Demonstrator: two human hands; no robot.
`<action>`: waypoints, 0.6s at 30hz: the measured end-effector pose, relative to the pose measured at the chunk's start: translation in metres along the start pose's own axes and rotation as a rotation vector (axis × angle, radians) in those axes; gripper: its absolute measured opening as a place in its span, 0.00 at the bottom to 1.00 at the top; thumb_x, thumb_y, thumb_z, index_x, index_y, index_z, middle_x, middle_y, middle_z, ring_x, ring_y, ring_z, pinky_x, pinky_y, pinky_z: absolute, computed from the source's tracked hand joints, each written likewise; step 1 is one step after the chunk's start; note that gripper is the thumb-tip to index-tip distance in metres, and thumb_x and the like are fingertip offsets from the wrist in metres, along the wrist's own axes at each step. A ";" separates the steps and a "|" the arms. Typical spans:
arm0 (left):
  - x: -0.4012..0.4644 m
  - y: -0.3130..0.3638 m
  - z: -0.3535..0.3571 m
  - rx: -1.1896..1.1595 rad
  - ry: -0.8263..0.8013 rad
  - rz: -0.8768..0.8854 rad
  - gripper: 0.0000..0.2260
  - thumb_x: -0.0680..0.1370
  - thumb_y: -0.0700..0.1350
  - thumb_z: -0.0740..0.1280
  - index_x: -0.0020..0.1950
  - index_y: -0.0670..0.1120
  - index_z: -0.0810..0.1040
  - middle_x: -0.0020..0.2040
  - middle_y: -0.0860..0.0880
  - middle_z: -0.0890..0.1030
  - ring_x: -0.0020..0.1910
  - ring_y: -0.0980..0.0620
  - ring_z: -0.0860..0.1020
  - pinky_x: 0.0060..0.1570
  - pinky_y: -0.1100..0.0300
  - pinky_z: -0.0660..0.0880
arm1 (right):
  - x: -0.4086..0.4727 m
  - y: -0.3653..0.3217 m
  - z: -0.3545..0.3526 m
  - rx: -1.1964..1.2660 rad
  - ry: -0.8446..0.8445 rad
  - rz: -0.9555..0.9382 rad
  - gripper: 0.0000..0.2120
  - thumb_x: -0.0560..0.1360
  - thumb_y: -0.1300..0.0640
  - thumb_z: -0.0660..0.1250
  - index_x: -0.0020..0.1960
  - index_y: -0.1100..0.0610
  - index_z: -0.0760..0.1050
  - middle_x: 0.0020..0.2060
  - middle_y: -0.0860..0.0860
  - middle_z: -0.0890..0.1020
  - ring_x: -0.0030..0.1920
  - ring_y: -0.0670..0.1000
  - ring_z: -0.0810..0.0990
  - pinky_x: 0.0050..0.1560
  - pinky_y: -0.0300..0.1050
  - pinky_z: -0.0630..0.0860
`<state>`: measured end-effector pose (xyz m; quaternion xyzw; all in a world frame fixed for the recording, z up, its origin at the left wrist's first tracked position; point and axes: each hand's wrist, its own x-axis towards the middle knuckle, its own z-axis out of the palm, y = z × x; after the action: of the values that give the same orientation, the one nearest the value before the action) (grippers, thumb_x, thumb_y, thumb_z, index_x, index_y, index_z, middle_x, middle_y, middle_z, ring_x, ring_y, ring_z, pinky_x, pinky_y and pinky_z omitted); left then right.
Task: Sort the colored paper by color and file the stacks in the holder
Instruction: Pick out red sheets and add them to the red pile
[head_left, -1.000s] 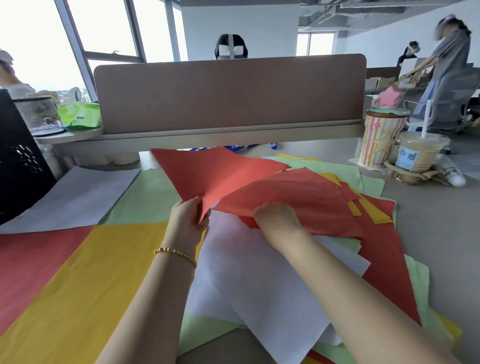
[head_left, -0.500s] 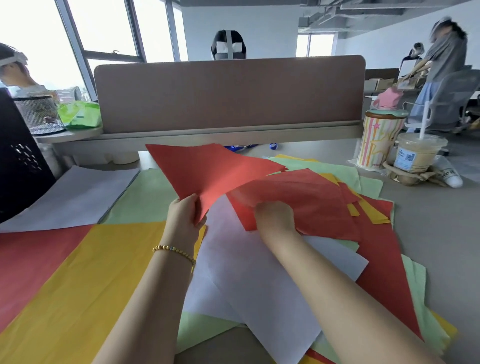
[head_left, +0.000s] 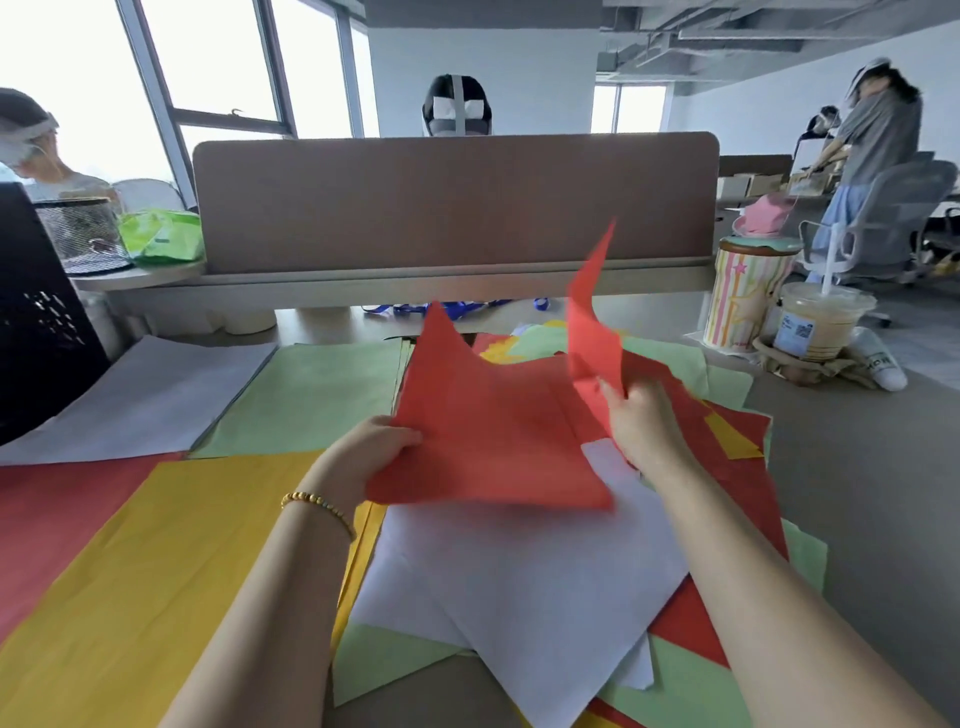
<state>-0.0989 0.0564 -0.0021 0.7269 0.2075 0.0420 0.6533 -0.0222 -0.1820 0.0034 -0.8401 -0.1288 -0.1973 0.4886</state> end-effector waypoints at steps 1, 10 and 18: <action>0.000 -0.001 -0.001 0.027 -0.025 -0.019 0.08 0.76 0.33 0.62 0.40 0.40 0.76 0.21 0.49 0.78 0.18 0.55 0.75 0.21 0.69 0.72 | -0.002 -0.005 0.000 0.049 -0.108 -0.084 0.11 0.76 0.67 0.63 0.56 0.65 0.80 0.54 0.61 0.81 0.56 0.54 0.79 0.50 0.38 0.70; 0.001 -0.002 -0.009 -0.353 -0.154 -0.104 0.35 0.80 0.60 0.46 0.31 0.38 0.79 0.22 0.43 0.77 0.17 0.51 0.75 0.19 0.73 0.66 | -0.008 0.016 0.015 -0.122 -0.678 -0.088 0.30 0.73 0.67 0.61 0.34 0.31 0.79 0.72 0.47 0.65 0.72 0.48 0.62 0.73 0.58 0.51; 0.003 -0.004 -0.001 0.061 0.029 -0.024 0.09 0.77 0.34 0.64 0.56 0.37 0.77 0.30 0.46 0.80 0.29 0.49 0.76 0.34 0.59 0.73 | -0.012 0.019 0.026 -0.204 -0.465 -0.078 0.21 0.81 0.50 0.55 0.72 0.56 0.64 0.72 0.53 0.64 0.73 0.52 0.62 0.66 0.42 0.58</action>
<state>-0.0973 0.0585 -0.0067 0.7432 0.2267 0.0383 0.6283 -0.0197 -0.1687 -0.0282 -0.9021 -0.2494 -0.0296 0.3509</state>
